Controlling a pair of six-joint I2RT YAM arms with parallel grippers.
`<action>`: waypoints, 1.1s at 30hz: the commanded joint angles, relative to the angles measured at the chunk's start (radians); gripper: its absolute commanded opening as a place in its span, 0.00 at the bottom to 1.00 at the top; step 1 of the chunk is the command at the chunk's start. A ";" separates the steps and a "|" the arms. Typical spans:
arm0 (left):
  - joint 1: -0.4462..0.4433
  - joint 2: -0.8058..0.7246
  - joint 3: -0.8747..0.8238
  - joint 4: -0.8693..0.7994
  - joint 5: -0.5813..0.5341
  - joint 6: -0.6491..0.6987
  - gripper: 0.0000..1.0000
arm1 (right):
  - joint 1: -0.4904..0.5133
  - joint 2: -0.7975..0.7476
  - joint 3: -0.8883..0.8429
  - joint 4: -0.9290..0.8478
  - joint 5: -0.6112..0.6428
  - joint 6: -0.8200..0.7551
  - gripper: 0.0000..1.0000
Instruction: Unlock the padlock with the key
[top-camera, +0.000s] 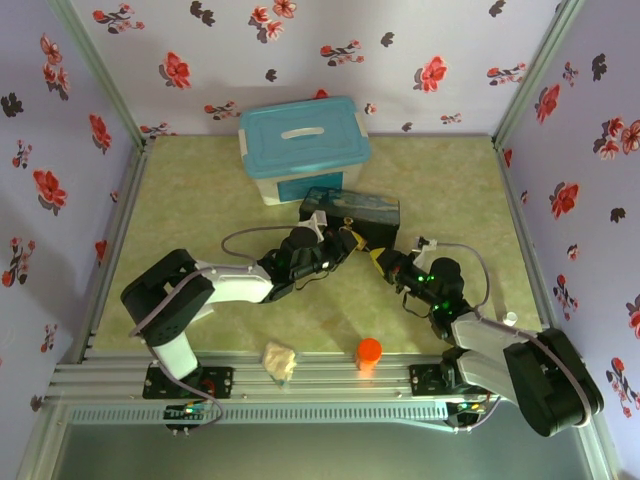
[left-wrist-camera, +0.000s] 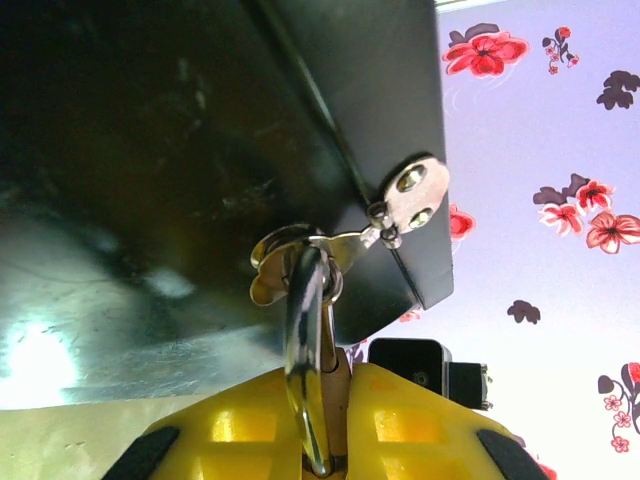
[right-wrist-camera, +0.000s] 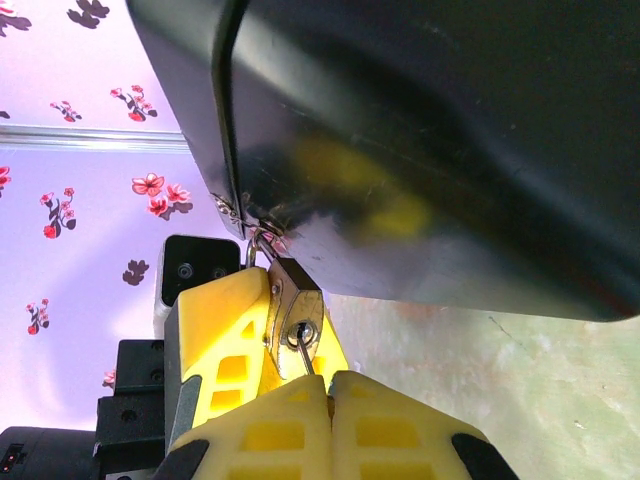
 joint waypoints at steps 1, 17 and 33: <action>-0.001 0.004 0.019 0.118 0.004 -0.015 0.00 | 0.007 -0.012 0.023 0.018 -0.006 -0.008 0.00; -0.009 0.015 0.026 0.112 0.003 -0.007 0.00 | 0.010 -0.017 0.016 0.029 0.009 -0.010 0.00; -0.021 0.014 0.018 0.144 0.008 -0.028 0.00 | 0.019 0.049 0.059 0.057 0.002 -0.016 0.00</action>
